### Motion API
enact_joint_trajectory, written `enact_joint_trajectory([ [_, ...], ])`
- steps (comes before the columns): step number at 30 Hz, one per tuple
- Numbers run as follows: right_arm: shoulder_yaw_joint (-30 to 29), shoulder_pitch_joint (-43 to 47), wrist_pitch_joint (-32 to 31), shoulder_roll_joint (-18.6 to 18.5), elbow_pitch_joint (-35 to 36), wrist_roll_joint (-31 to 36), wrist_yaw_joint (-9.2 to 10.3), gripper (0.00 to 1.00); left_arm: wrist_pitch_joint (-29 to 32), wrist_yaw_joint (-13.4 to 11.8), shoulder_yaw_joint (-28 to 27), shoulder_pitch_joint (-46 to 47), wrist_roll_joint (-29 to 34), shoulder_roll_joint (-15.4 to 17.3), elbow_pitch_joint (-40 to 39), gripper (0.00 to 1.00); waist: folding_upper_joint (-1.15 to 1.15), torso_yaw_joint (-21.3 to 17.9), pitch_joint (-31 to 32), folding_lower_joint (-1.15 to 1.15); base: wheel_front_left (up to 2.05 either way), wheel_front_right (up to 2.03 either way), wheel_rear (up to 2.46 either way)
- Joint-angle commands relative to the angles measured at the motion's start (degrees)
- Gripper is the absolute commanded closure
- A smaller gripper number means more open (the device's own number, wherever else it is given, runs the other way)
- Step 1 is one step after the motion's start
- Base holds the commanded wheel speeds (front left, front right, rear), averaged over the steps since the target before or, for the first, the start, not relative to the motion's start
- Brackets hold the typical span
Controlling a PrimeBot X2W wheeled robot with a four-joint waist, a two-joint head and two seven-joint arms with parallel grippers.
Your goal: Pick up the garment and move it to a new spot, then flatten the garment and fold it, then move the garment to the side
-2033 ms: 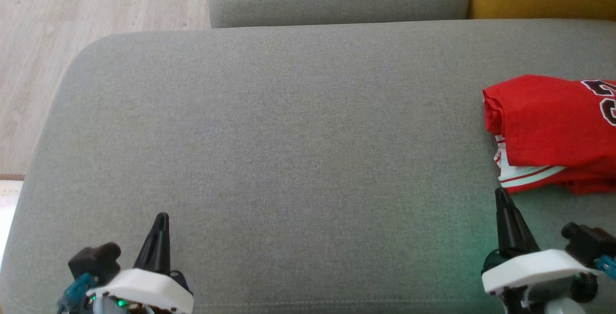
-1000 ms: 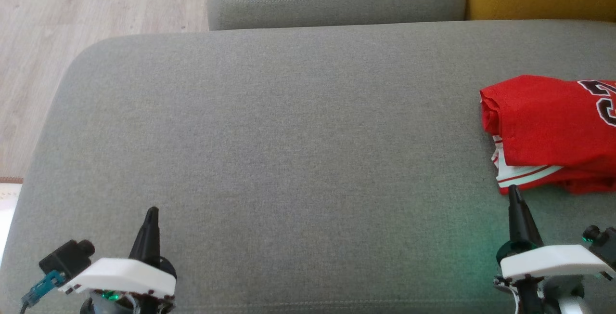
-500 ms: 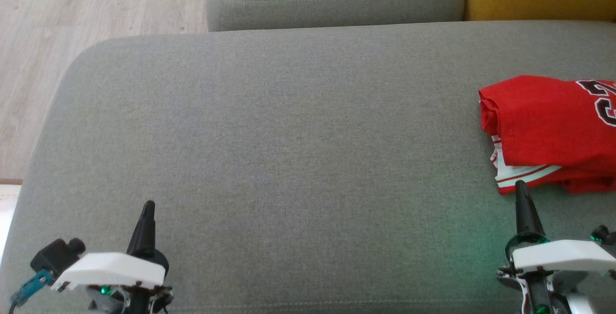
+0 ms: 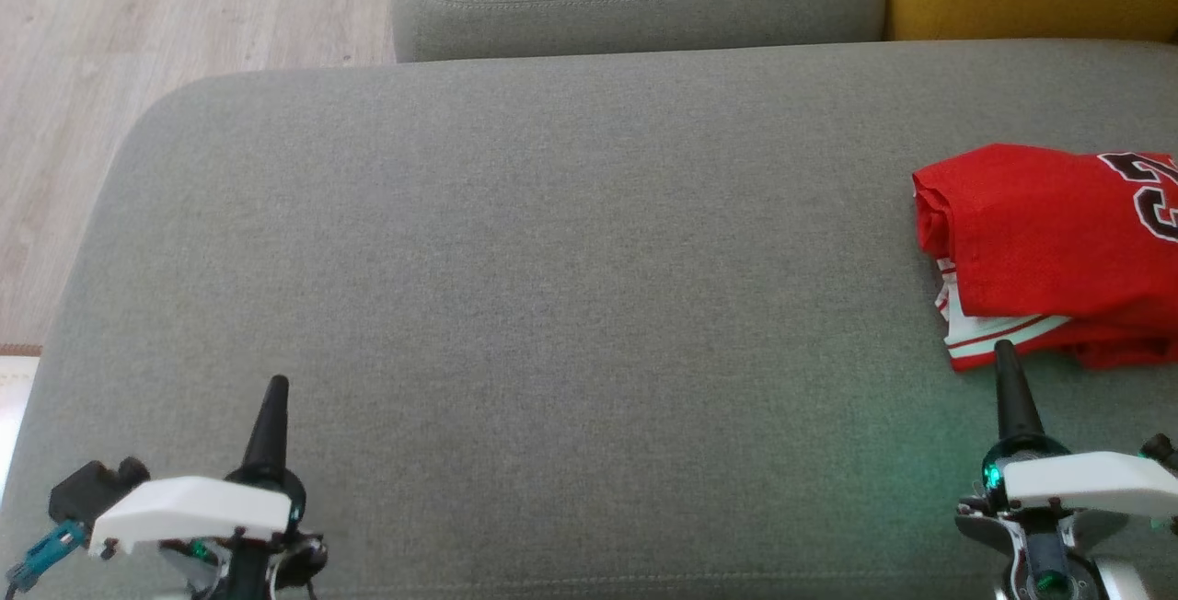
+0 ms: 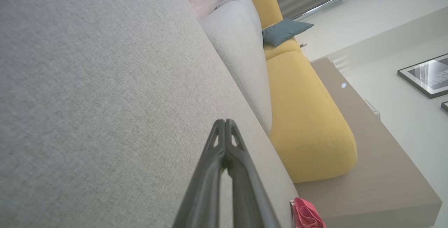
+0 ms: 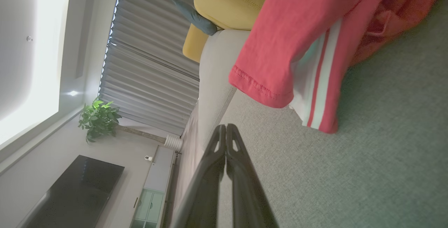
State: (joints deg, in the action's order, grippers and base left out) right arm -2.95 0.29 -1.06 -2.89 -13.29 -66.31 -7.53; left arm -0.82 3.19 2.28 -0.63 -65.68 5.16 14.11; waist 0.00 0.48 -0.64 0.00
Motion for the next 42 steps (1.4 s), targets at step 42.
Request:
enact_joint_trajectory([
  [42,-1.83,-6.32,-4.03,-1.24,-0.64,-27.3,0.04,1.0,6.96,4.3,-8.37,6.78,-26.84,-1.94,-0.07,1.0,0.0,-0.48,0.46,0.0,0.0,0.0,0.0],
])
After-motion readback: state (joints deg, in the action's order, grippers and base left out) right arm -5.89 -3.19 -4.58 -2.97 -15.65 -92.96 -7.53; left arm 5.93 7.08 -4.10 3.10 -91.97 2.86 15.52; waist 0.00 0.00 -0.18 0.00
